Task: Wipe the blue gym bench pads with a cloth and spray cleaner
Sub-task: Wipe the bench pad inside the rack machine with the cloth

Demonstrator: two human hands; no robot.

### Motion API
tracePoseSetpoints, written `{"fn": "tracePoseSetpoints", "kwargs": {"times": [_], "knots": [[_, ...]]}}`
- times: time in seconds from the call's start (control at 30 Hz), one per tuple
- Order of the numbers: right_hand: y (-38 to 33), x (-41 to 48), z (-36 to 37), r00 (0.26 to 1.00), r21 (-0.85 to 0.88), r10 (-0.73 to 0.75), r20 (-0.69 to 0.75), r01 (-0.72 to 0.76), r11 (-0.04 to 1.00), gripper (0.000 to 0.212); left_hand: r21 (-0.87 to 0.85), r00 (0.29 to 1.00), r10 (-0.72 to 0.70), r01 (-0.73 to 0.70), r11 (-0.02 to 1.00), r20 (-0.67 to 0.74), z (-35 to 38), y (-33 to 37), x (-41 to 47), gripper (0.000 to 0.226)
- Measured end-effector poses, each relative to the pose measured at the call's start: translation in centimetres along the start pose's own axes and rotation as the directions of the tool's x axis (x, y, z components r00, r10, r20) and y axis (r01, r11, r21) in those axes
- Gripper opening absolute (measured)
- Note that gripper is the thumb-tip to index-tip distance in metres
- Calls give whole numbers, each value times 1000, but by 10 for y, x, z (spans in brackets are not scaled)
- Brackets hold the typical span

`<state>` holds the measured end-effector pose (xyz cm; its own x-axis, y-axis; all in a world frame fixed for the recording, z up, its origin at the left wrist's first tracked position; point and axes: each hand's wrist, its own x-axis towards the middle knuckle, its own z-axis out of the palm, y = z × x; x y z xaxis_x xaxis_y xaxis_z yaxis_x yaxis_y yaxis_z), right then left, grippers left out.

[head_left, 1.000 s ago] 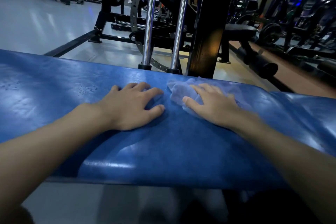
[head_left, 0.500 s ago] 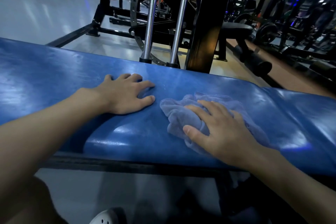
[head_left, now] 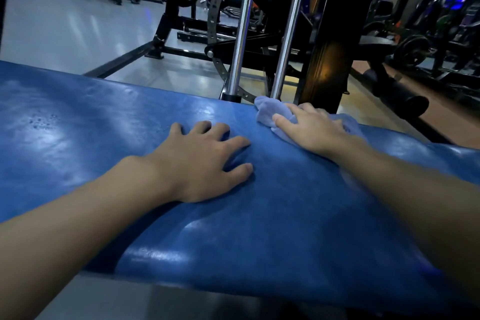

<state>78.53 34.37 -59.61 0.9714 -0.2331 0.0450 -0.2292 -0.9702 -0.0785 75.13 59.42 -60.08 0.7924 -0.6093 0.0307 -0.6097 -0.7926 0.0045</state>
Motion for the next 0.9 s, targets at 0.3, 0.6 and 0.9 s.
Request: {"fn": "tracePoseSetpoints", "kwargs": {"times": [0.3,0.6,0.9], "knots": [[-8,-60,2,998,-6,-47,-41,47,999,68,-52,997,-70,72,996,40,-10,-26,-10,61],[-17,-212,-5,983,-48,-182,5,182,982,80,-75,998,-62,64,995,21,-4,-30,-14,59],[-19,-156,-5,982,9,-189,-10,189,982,77,-92,999,-46,46,995,4,0,-33,-10,66]]}}
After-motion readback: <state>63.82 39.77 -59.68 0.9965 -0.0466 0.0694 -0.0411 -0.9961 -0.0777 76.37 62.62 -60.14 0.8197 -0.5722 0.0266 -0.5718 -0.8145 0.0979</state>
